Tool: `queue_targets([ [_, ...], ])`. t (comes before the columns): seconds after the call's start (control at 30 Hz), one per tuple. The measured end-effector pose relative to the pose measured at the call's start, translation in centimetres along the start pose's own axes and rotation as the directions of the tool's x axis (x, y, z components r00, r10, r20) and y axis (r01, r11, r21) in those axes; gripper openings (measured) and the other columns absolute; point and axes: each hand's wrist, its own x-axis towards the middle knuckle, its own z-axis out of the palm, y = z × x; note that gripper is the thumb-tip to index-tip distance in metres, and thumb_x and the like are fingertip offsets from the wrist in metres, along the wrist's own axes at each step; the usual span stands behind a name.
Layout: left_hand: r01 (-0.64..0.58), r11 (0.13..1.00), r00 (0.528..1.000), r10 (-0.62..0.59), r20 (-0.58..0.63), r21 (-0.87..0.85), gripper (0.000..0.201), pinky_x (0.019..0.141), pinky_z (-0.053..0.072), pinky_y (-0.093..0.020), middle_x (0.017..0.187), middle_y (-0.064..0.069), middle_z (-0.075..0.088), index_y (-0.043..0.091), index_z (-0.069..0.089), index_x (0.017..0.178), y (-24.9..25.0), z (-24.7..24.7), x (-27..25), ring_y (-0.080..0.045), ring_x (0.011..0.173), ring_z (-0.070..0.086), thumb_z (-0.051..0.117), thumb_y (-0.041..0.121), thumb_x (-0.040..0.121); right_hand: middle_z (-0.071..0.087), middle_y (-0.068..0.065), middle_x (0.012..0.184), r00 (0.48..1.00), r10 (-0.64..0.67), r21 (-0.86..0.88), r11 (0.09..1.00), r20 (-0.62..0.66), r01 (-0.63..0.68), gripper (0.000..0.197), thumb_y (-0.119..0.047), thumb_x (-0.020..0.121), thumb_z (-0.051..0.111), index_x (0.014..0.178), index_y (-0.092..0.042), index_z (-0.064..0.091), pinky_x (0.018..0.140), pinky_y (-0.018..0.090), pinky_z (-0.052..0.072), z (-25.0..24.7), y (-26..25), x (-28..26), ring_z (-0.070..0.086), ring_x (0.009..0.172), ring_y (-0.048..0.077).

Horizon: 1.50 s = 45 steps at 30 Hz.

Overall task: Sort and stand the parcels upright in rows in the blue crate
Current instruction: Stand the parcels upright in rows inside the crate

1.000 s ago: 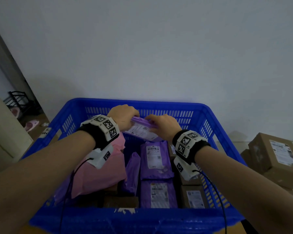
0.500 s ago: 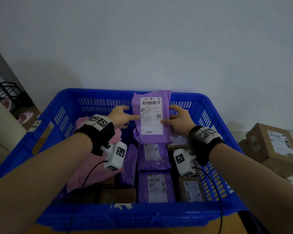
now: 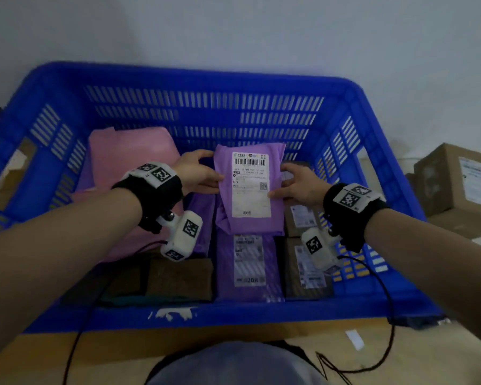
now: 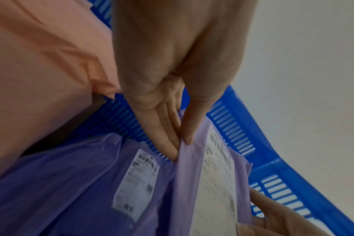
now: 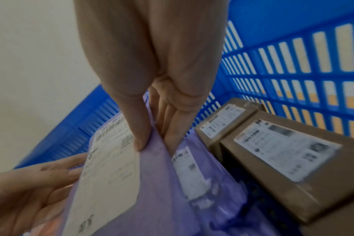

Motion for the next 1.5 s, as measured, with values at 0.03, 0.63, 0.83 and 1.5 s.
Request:
queue_targets([
  [0.03,0.034,0.999,0.999,-0.034,0.019,0.012,0.068,0.062,0.060,-0.030,0.114,-0.023,0.066,0.016,0.035,0.141,-0.6,0.3,0.2,-0.024,0.080,0.067,0.063,-0.007,0.083,0.061,0.021,0.119,1.000,0.026,0.005,1.000,0.004,-0.026,0.051,0.013,0.079,0.064,0.125,-0.003,0.048,0.056,0.026,0.059,0.0,0.7,0.2,0.063,0.094,0.026],
  [0.63,0.365,0.828,0.885,-0.450,0.118,0.426,0.026,0.044,0.055,-0.027,0.072,-0.018,0.060,0.010,0.041,0.077,-6.8,4.0,2.7,-0.021,0.054,0.064,0.058,-0.005,0.088,0.060,0.010,0.101,0.936,0.339,-0.222,0.924,0.093,-0.313,0.058,0.012,0.078,0.065,0.130,-0.005,0.044,0.050,0.021,0.056,1.3,7.6,1.9,0.060,0.080,0.022],
  [0.83,0.437,0.772,0.825,-0.549,0.137,0.461,0.007,0.066,0.060,-0.033,0.090,-0.029,0.063,0.000,0.051,0.096,-8.4,5.7,2.6,-0.028,0.073,0.072,0.054,-0.003,0.091,0.049,-0.003,0.103,0.989,0.059,-0.626,0.779,0.133,0.038,0.062,-0.004,0.083,0.066,0.138,-0.022,0.044,0.074,0.020,0.040,1.2,7.1,3.0,0.051,0.093,0.013],
  [1.5,-0.255,0.373,0.966,0.068,0.248,0.892,0.038,0.091,0.044,-0.027,0.118,-0.010,0.066,0.012,0.057,0.127,-3.5,-1.0,-0.7,-0.025,0.108,0.061,0.053,0.009,0.089,0.037,0.003,0.145,0.892,-0.149,-0.831,0.324,0.428,0.453,0.053,-0.016,0.091,0.054,0.142,-0.022,0.038,0.102,0.037,0.043,4.7,4.3,4.1,0.043,0.131,0.023],
])
